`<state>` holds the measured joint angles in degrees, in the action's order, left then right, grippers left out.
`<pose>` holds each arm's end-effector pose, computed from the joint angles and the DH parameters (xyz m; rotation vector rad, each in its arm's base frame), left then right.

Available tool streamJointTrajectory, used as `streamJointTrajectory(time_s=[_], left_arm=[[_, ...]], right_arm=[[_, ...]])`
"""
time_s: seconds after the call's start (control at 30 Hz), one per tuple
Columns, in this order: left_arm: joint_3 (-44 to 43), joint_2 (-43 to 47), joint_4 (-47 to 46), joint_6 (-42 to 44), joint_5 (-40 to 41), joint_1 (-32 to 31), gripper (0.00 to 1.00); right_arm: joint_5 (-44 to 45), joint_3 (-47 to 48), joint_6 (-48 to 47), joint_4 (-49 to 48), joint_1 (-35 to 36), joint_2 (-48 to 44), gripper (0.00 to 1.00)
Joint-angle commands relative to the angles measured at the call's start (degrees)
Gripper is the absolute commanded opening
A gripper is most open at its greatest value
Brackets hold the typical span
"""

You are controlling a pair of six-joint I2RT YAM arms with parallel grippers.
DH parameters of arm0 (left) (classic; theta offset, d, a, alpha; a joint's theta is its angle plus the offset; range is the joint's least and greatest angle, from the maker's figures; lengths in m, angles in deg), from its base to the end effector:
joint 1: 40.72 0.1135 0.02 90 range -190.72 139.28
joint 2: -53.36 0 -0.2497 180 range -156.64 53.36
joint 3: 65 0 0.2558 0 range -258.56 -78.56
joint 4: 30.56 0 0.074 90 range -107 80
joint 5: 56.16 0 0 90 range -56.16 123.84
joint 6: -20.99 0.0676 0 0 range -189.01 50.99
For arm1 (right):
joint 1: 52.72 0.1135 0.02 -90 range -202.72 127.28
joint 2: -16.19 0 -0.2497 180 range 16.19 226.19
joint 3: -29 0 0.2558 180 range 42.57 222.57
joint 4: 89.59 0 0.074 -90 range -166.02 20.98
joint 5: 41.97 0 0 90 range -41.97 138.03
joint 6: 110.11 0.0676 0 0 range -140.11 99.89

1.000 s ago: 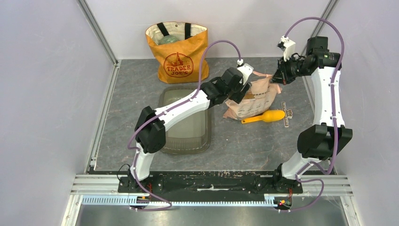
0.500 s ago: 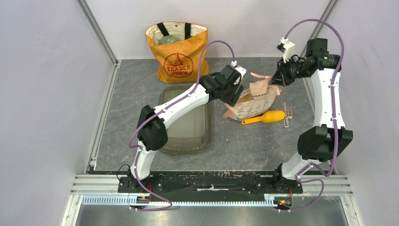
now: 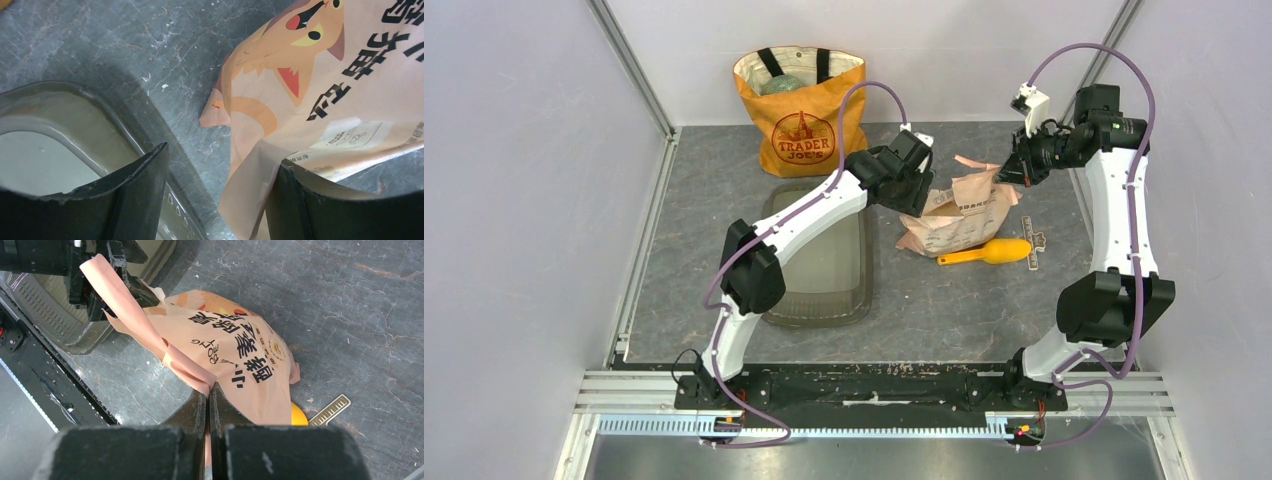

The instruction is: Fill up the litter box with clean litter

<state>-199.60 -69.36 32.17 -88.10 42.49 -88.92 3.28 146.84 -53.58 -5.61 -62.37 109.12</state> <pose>0.3370 -0.3616 0.2670 0.5570 2.4098 -0.3314 0.3308 -0.0080 0.3660 -0.7287 2.1897 0.6448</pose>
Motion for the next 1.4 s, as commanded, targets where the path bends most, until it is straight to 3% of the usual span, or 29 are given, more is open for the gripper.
streamJointTrajectory(time_s=[0.0, 0.07, 0.2, 0.33, 0.43, 0.57, 0.73, 0.9, 1.1, 1.13, 1.23, 1.3, 1.37], left_arm=[[1.0, -0.7, 2.0, -3.7, -3.4, 0.4, 0.70], [2.7, -0.4, 2.2, -4.7, -6.5, 1.0, 0.66], [4.8, 1.3, -2.1, -7.5, -17.6, 3.0, 0.39], [9.3, 4.3, -15.8, -14.0, -30.6, 4.9, 0.12], [9.1, 4.4, -26.1, -17.3, -38.4, 5.1, 0.03], [6.3, 3.7, -35.2, -18.7, -43.4, 5.0, 0.02], [3.2, 2.0, -28.5, -12.4, -38.9, 4.8, 0.02], [11.9, 2.0, -34.6, -15.5, -43.0, 6.6, 0.02], [14.8, 0.3, -44.5, -15.7, -53.0, 7.3, 0.02], [15.6, 0.7, -46.1, -16.8, -53.4, 7.3, 0.02], [15.8, 1.5, -46.0, -17.0, -52.6, 7.7, 0.02], [16.1, 2.1, -44.9, -16.8, -52.4, 8.2, 0.02], [16.5, 2.8, -44.1, -16.2, -52.3, 8.4, 0.02]], right_arm=[[-8.6, 1.7, 0.2, -2.1, 0.1, -3.7, 0.00], [-8.3, 1.2, -0.4, -2.1, 0.1, -3.7, 0.00], [-8.2, -0.5, -3.0, -0.6, 0.1, -3.8, 0.00], [-7.7, -1.8, -7.0, 1.7, 0.1, -4.1, 0.00], [-7.5, -1.4, -7.9, 2.1, 0.1, -4.0, 0.00], [-9.9, 2.2, -6.7, 2.5, 0.2, -3.3, 0.00], [-14.1, 4.9, -2.3, 0.9, 0.8, -1.7, 0.00], [-15.1, 0.4, -3.9, 0.5, 3.1, -1.4, 0.00], [-13.8, -0.5, -7.5, 4.6, 3.3, 2.1, 0.00], [-12.6, -0.1, -7.5, 5.0, 3.2, 2.2, 0.07], [-10.3, 0.5, -8.5, 6.1, 0.6, 2.2, 0.57], [-10.5, 1.2, -8.6, 6.3, -2.6, 2.7, 0.75], [-10.7, 2.3, -11.4, 8.4, -5.8, 3.6, 0.85]])
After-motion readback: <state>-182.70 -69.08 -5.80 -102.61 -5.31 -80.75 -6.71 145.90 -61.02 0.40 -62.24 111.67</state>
